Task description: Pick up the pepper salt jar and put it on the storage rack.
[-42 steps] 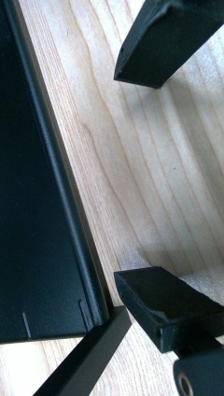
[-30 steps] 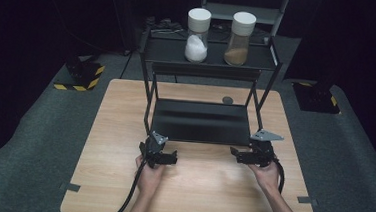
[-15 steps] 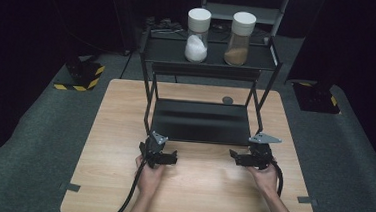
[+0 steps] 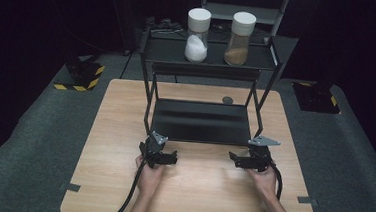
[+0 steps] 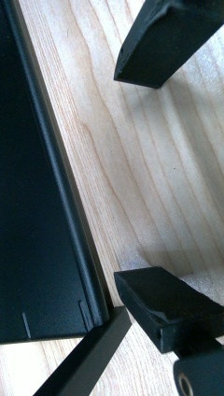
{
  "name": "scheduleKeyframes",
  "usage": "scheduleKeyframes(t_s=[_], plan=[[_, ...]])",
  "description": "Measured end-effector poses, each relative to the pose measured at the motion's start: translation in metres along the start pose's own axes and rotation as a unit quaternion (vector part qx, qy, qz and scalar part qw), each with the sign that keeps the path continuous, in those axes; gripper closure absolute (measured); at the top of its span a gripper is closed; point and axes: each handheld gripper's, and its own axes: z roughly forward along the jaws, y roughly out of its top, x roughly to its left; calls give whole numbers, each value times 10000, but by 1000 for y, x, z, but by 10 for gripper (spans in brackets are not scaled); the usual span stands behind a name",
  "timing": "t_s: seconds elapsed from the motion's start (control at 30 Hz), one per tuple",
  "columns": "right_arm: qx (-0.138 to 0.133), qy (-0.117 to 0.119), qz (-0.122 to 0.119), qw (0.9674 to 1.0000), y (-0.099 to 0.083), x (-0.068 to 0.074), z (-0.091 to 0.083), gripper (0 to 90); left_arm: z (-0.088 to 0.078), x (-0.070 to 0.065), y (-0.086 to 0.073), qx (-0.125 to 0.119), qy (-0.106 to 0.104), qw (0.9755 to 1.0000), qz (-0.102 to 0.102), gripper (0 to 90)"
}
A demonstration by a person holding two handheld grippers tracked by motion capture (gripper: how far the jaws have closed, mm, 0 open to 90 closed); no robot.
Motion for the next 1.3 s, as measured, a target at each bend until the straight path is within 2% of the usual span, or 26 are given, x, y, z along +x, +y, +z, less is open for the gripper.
scheduleKeyframes(t_s=[0.53,1.3], plan=[[69,-84,-47,9999,-8,7,6,104,0,0,0,0,-6,10000,0,53],[194,-105,3,9998,-18,9,13,103,0,0,0,-1,-9,10000,-2,52]])
